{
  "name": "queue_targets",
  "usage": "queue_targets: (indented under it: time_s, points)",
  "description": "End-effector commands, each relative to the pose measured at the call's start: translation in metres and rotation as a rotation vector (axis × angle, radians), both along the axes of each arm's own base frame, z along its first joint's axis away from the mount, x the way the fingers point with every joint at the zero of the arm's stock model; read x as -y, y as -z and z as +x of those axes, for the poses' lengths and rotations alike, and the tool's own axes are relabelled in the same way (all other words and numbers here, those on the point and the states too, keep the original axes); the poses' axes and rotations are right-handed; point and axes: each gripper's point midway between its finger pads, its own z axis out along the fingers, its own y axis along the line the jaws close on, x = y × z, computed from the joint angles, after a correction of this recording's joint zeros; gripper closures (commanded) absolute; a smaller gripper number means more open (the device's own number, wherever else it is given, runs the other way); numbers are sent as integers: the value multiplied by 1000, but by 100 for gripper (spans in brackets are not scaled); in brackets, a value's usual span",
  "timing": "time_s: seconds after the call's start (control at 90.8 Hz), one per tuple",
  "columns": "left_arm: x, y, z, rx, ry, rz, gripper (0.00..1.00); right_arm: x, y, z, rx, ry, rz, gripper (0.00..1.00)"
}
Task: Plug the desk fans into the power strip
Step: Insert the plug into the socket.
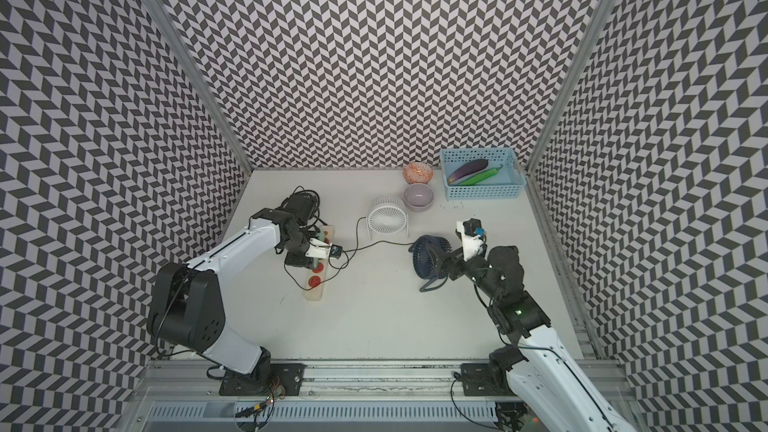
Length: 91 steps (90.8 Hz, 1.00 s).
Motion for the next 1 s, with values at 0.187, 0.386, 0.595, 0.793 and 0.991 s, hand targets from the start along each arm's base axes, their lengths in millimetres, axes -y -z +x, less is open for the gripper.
queue_targets:
  time_s: [0.187,0.386,0.595,0.793,0.991]
  points:
    - [-7,17,-19,-148,-12,32,100,1,-11,2,58,4,3,0]
    - [-11,16,-15,-122,-2,56,100,0,-12,1,59,3,7,0]
    - [-7,-1,-3,-88,15,39,100,-1,-12,2,61,-4,13,0]
    - [0,-7,-7,-107,21,-1,100,-1,-11,1,68,-3,11,0]
    - [3,-2,-3,-86,21,-16,100,-2,-9,2,56,-6,6,0]
